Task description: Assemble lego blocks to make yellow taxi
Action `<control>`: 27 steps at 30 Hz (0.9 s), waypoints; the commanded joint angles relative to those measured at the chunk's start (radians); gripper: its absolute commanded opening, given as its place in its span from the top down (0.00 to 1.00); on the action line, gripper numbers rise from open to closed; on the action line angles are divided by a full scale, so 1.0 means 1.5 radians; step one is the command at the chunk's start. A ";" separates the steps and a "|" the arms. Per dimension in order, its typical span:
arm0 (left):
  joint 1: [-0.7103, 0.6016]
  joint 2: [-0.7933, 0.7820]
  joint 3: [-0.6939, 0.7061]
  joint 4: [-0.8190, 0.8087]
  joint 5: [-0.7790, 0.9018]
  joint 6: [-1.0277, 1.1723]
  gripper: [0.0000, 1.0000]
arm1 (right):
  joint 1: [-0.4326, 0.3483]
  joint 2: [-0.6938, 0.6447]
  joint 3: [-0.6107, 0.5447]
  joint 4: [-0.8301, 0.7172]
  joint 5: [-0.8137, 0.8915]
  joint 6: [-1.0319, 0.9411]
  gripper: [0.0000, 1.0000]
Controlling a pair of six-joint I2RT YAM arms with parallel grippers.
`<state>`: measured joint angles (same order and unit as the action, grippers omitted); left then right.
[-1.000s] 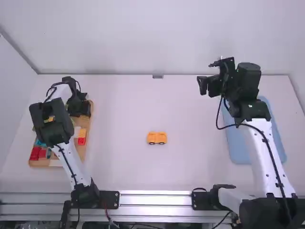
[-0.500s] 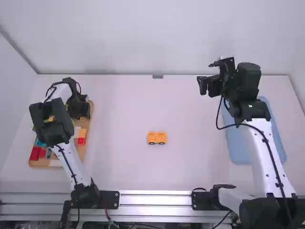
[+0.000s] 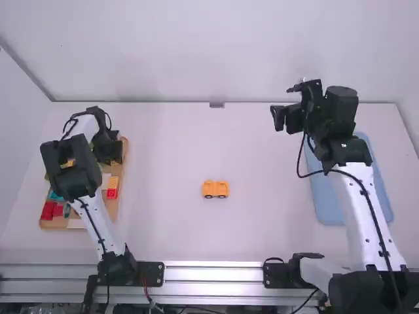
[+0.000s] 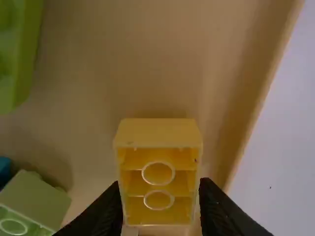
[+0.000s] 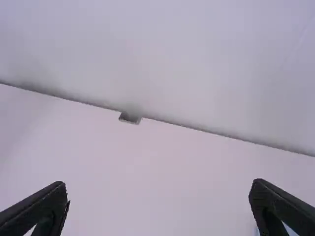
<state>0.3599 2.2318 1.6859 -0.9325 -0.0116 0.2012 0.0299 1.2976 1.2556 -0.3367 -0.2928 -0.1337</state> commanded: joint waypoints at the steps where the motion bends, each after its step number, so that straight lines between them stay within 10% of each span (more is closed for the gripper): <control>1: -0.004 -0.002 0.001 0.005 -0.003 -0.007 0.54 | 0.003 0.003 0.026 -0.004 -0.004 0.005 0.02; 27: -0.004 -0.031 0.037 0.003 -0.005 -0.020 0.75 | 0.003 0.003 0.026 -0.005 -0.044 0.005 0.02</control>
<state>0.3599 2.2307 1.7092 -0.9150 -0.0116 0.1791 0.0299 1.2976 1.2556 -0.3470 -0.3092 -0.1295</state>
